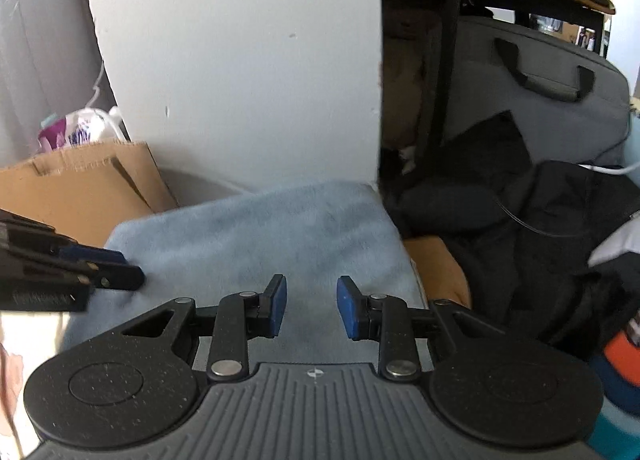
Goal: Fold clothes
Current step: 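Lower the folded jeans onto the brown garment stack with both grippers, then open both grippers to release the jeans and pull them back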
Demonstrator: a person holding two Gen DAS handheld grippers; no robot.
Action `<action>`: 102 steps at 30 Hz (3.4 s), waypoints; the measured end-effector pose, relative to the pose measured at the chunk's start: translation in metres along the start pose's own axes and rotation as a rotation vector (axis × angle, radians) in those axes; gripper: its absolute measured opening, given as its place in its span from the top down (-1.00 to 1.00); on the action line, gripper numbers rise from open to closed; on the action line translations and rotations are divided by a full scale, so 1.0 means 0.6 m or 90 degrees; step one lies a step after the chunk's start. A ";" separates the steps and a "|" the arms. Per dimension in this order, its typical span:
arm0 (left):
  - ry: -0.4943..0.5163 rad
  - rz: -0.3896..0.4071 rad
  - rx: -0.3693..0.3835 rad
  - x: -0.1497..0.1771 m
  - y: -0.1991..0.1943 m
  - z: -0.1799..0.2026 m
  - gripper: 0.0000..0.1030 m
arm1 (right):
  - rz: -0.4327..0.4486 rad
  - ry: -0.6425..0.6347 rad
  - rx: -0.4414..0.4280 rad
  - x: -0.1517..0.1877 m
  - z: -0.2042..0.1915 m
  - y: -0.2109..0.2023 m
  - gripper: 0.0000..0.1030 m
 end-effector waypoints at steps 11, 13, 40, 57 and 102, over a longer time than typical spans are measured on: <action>-0.039 0.041 -0.001 0.012 0.008 -0.013 0.51 | -0.020 -0.004 0.005 -0.032 0.005 0.073 0.33; -0.040 0.046 0.001 0.014 0.005 -0.010 0.51 | -0.028 0.007 0.005 -0.039 0.011 0.085 0.33; -0.007 0.004 0.074 0.084 -0.072 0.066 0.40 | -0.068 0.005 -0.039 0.099 0.042 -0.087 0.29; -0.009 -0.023 0.047 0.137 -0.162 0.076 0.23 | 0.020 0.157 -0.025 0.190 0.122 -0.221 0.28; -0.154 -0.128 0.009 0.205 -0.253 0.070 -0.41 | 0.049 0.584 -0.072 0.313 0.151 -0.286 -0.42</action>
Point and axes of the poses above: each gripper's, at about its wrist camera, not at the fingertips, and y roughly the way its jaws point, z to its right, x to its underside, the point moved 4 cm from there along y, roughly the way its jaws point, and after that the axes turned 7 degrees about z, right-handed, at the moved point
